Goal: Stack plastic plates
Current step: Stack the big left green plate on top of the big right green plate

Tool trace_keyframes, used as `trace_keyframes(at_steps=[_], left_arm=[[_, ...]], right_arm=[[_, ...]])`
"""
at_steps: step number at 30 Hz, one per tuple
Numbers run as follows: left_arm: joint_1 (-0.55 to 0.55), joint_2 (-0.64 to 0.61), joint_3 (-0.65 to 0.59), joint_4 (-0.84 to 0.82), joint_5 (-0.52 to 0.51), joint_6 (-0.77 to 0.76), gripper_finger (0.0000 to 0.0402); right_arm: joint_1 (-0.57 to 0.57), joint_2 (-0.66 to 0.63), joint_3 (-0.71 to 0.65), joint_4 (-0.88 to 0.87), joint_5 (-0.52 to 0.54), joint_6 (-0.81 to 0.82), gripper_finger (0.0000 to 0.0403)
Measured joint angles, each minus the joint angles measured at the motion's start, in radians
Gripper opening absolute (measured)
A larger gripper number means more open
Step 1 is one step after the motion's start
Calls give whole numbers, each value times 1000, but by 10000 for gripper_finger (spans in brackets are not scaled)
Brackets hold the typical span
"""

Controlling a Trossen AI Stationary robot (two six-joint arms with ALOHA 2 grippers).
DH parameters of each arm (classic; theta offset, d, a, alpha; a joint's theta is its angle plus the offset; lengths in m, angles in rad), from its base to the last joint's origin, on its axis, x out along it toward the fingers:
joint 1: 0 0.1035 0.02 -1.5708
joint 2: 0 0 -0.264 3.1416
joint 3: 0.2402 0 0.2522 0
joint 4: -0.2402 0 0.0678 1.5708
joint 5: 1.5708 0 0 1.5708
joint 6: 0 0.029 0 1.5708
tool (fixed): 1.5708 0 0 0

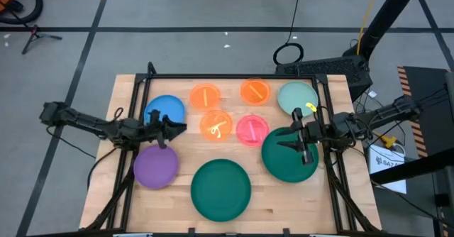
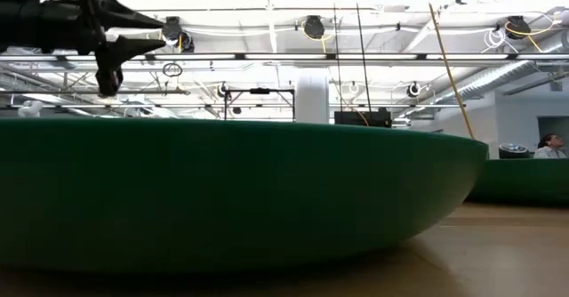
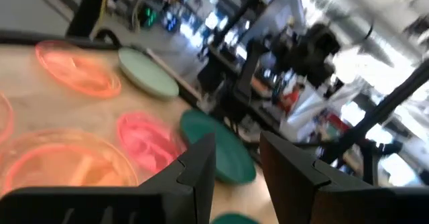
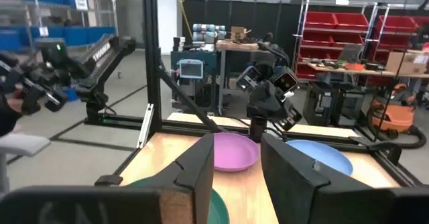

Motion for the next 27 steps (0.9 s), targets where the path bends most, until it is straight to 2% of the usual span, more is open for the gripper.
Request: trace_keyframes(at_steps=[4, 10, 15, 20, 27], left_arm=[[-46, 145, 137, -102, -4, 8, 122], [-113, 353, 379, -425, -9, 6, 122], [-173, 511, 522, -592, -9, 11, 122], [-233, 652, 601, -705, -9, 33, 122], [-251, 787, 648, -710, -9, 35, 122]], right_arm=[[14, 10, 25, -13, 1, -51, 116], [14, 7, 29, -28, 2, -106, 116], [14, 7, 29, -27, 3, -127, 116], [14, 7, 29, -34, 3, -128, 116], [14, 7, 29, -41, 3, -128, 116]])
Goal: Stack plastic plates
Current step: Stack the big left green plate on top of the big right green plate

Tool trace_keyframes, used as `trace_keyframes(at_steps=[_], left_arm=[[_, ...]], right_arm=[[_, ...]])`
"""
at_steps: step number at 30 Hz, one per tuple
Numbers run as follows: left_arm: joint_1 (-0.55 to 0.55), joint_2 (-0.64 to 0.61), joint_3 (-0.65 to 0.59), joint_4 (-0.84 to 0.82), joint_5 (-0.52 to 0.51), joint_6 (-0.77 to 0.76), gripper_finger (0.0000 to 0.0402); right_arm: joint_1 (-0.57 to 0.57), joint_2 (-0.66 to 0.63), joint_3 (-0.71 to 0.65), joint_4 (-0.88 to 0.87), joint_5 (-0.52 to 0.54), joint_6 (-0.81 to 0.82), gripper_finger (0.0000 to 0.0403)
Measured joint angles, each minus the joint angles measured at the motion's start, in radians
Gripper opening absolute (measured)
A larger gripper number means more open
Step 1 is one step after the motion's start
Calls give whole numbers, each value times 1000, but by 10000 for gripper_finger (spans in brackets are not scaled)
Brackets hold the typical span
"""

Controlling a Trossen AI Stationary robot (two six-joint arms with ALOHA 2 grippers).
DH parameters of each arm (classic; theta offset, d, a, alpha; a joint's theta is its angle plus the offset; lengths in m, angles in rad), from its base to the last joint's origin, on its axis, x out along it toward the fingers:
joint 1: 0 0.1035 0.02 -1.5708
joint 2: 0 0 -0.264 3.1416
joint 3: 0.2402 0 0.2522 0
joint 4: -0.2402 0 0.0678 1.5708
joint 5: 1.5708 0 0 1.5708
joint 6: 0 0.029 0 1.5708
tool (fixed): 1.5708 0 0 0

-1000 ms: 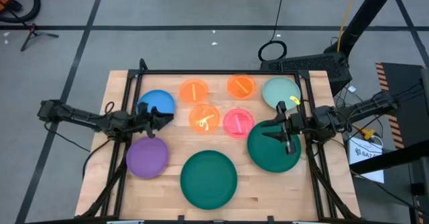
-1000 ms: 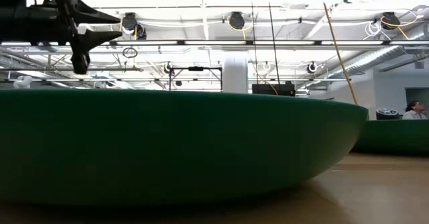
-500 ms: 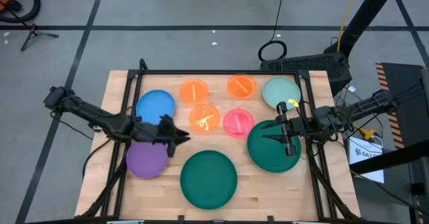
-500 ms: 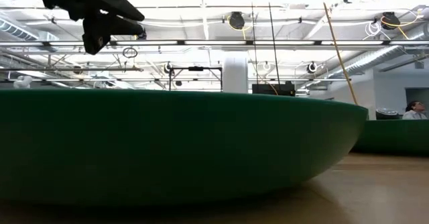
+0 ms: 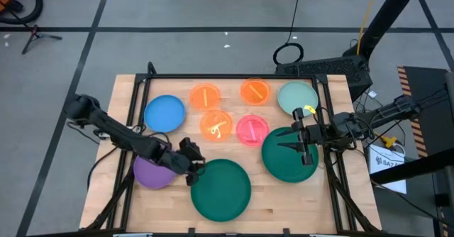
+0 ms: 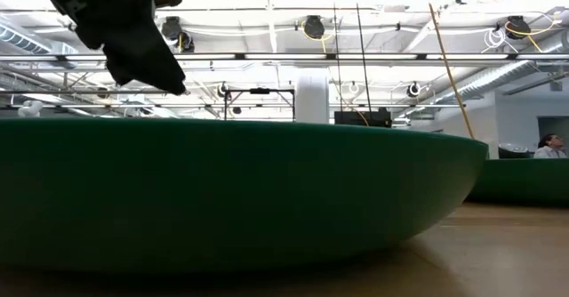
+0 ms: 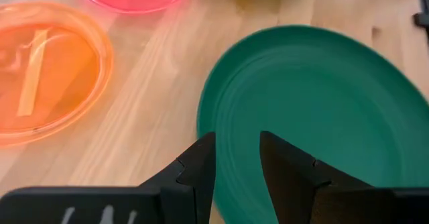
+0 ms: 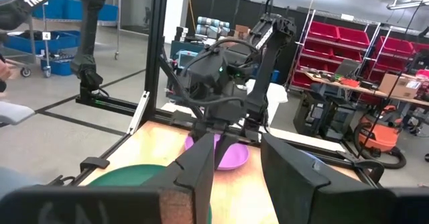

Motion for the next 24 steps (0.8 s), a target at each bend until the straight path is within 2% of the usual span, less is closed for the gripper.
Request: trace_keyframes(at_steps=[8, 24], left_arm=[[3, 55, 17, -5, 0, 23, 122], [4, 56, 17, -31, -18, 61, 122]], right_arm=[[0, 0, 0, 0, 0, 0, 116], [0, 0, 0, -22, 0, 0, 116]])
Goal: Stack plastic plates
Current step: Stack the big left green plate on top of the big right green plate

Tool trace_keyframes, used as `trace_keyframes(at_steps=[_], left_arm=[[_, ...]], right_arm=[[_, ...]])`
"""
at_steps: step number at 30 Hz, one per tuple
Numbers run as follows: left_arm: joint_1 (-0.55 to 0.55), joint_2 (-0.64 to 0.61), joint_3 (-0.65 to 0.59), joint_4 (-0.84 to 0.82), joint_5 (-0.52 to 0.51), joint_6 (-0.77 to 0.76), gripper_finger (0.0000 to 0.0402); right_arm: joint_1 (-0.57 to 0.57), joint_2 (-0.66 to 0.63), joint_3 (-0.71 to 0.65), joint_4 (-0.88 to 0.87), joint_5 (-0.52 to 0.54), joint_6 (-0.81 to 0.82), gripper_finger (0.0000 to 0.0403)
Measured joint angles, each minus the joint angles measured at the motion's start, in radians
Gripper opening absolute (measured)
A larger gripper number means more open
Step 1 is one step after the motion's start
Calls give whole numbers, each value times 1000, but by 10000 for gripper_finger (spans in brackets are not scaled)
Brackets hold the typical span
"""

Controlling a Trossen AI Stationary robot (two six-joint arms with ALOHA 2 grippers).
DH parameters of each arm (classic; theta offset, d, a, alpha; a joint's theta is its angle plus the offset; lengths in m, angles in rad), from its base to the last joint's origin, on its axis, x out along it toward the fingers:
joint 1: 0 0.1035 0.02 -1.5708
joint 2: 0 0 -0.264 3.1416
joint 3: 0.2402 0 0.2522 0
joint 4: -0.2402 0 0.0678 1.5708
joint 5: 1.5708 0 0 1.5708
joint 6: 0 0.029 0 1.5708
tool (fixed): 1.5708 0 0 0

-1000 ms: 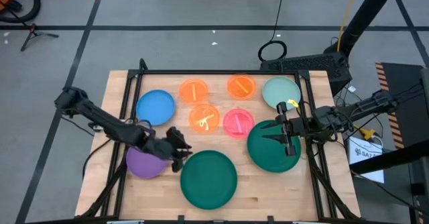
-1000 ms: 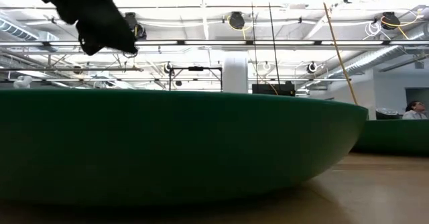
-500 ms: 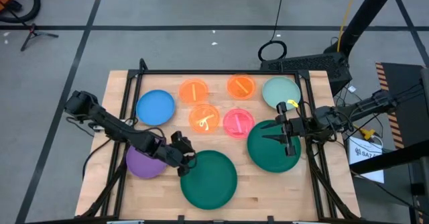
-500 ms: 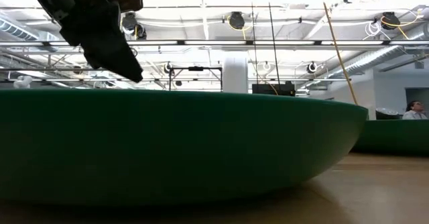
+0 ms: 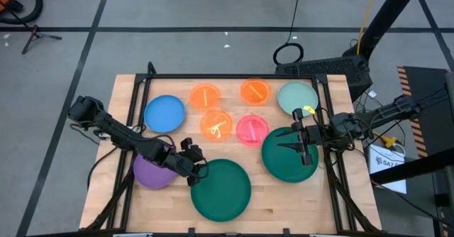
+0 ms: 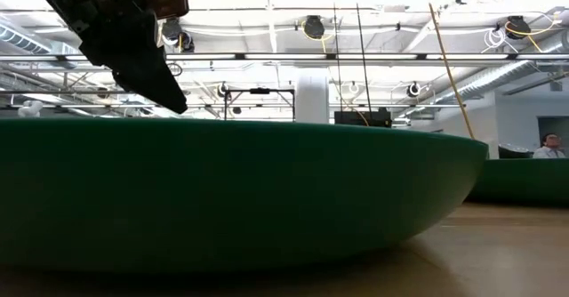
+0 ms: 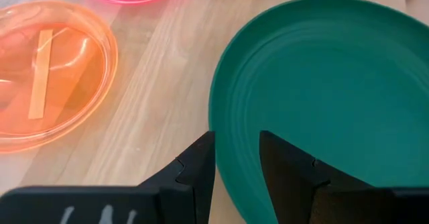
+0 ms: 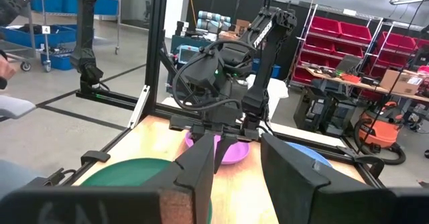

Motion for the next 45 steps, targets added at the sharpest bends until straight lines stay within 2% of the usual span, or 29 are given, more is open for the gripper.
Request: trace_keyframes(at_steps=[7, 16, 19, 34, 45], left_arm=[[0, 0, 0, -24, 0, -17, 132], [0, 0, 0, -53, -69, -41, 226], [0, 2, 0, -52, -68, -42, 244], [-2, 196, -1, 9, -42, -63, 248], [-2, 226, -1, 19, -31, -74, 248]], right_arm=[[0, 0, 0, -1, 0, 0, 116], [0, 0, 0, -4, 0, 0, 116], [0, 0, 0, -9, 0, 0, 116], [0, 0, 0, -20, 5, 0, 116], [0, 0, 0, -20, 5, 0, 116]])
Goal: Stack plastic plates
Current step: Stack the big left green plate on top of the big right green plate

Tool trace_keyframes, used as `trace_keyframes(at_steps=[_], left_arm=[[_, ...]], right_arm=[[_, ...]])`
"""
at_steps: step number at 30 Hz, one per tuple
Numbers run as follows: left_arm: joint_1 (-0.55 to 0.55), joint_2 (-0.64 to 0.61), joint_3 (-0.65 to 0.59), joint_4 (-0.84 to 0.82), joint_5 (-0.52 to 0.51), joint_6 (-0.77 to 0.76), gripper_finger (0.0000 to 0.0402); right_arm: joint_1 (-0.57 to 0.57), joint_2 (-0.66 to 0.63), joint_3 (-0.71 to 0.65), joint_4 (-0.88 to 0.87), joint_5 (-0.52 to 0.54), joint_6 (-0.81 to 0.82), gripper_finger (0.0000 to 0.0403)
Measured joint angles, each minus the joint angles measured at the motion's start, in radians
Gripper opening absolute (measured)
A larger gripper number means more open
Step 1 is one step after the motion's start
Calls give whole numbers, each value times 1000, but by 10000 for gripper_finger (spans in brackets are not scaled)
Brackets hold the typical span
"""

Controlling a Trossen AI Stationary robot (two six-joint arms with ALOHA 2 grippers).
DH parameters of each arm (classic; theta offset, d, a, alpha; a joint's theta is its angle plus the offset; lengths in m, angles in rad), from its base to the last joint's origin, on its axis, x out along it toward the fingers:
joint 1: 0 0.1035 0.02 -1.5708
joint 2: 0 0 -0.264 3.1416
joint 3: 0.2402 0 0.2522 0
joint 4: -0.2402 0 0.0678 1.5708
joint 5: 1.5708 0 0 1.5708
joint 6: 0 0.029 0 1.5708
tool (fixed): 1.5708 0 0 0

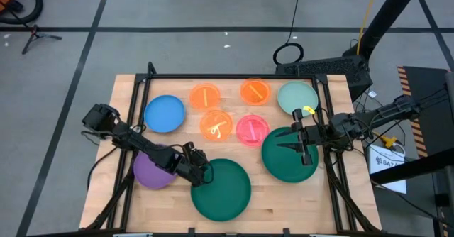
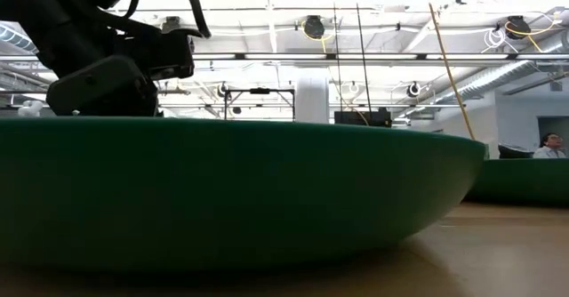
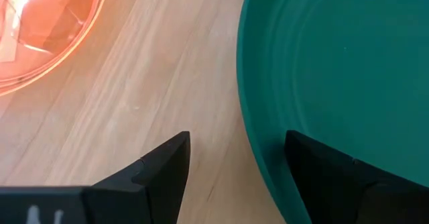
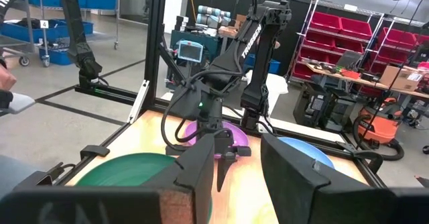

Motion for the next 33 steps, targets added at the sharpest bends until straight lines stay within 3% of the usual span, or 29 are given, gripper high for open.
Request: trace_keyframes(at_steps=[4, 9, 17, 25, 33], left_arm=[[0, 0, 0, -1, 0, 0, 244], [0, 0, 0, -2, 3, 0, 208], [0, 1, 0, -4, 6, -10, 111], [17, -31, 1, 8, 12, -119, 19], [43, -170, -1, 23, -35, -99, 11]], right_arm=[[0, 0, 0, 0, 0, 0, 116], [0, 0, 0, 0, 0, 0, 116], [0, 0, 0, 0, 0, 0, 116], [0, 0, 0, 0, 0, 0, 116], [0, 0, 0, 9, -1, -21, 116]])
